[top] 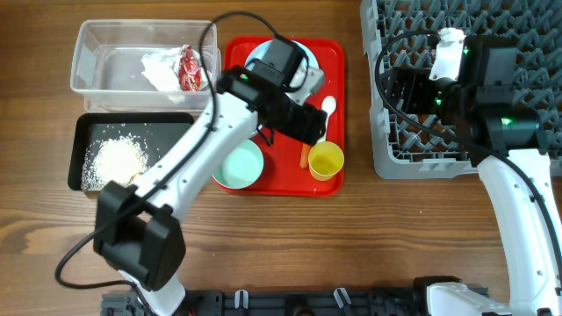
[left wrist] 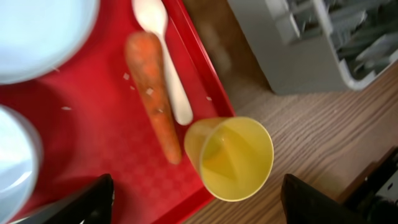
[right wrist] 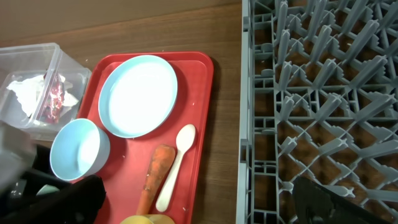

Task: Sort waste into correct bins and load items into the dishwasher rack
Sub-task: 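Reach the left gripper to the yellow cup and grasp it, then lift the yellow cup with the left gripper toward the right gripper, then grasp the yellow cup with the right gripper, open the left gripper, then carry the yellow cup right and set it in the dish rack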

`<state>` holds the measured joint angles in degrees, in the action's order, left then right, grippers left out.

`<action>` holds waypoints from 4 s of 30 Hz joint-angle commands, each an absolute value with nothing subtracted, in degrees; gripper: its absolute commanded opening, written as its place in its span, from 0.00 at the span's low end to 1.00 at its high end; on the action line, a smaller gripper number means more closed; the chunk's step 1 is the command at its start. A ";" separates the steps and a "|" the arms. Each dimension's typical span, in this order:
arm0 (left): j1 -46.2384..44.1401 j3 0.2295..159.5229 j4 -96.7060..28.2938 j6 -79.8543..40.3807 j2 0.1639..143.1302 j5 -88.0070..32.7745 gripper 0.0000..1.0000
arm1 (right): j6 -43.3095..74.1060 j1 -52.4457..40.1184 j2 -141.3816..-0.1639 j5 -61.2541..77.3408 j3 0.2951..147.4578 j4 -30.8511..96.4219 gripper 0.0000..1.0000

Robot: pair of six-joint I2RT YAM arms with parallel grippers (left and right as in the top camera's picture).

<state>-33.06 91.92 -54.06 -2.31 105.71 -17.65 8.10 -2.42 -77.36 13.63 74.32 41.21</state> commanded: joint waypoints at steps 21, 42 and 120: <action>-37.76 90.54 -55.90 2.55 118.08 -15.38 0.17 | 7.68 -2.17 -77.47 13.10 75.46 41.60 1.00; -10.13 94.19 -39.83 -0.69 108.33 -71.26 0.04 | 5.17 -2.15 -78.81 46.44 75.46 21.67 1.00; -6.31 94.19 -41.80 -0.43 108.33 -51.20 0.46 | 4.56 14.17 -84.12 13.17 90.19 53.74 0.51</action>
<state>-6.35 93.58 -41.39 -1.15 109.38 -55.11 5.65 14.35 -84.36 26.94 87.85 49.76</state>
